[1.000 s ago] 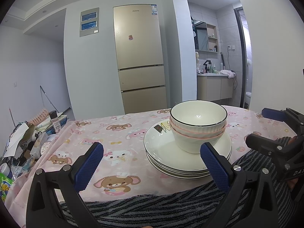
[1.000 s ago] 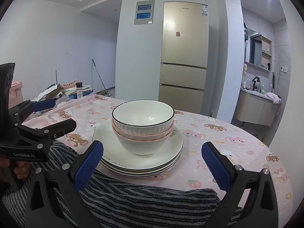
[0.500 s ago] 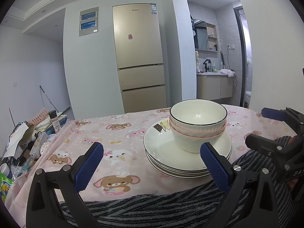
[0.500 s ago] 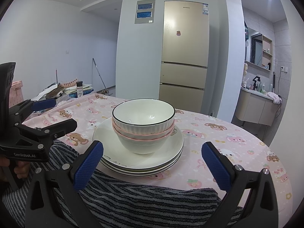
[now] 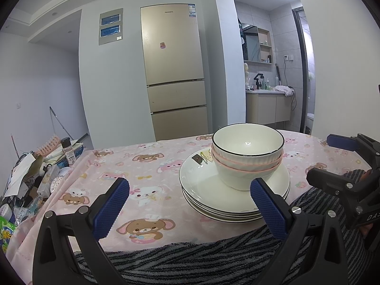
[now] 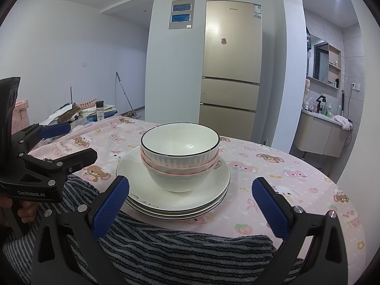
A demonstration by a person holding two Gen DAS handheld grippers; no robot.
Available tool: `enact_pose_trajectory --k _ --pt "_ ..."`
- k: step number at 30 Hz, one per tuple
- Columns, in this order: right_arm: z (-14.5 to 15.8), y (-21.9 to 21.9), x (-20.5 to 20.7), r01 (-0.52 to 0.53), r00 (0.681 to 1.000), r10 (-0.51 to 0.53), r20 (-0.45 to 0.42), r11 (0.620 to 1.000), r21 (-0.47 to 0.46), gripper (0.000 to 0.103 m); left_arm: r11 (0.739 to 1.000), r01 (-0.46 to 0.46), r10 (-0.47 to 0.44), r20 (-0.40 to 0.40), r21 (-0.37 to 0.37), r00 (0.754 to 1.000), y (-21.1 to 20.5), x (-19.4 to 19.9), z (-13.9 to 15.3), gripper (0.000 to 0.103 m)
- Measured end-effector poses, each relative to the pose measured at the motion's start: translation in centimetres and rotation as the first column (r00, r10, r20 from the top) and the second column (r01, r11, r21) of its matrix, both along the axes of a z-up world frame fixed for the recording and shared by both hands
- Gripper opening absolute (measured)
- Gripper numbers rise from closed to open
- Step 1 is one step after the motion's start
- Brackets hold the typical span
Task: Organize plates and bowls
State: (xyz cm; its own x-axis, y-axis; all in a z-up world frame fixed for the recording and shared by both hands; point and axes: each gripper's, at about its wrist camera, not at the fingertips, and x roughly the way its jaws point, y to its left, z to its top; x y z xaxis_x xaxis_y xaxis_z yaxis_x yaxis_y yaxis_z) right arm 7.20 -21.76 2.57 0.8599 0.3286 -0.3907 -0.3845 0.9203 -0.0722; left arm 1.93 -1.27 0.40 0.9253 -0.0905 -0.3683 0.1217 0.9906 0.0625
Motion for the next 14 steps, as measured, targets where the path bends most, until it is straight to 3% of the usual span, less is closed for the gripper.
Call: enact_pose_trajectory --k 14 --pt "-0.04 -0.06 -0.02 0.000 1.000 0.000 -0.002 1.000 0.000 0.103 1.000 0.000 0.000 -0.001 0.002 1.000 -0.04 0.06 -0.03 0.103"
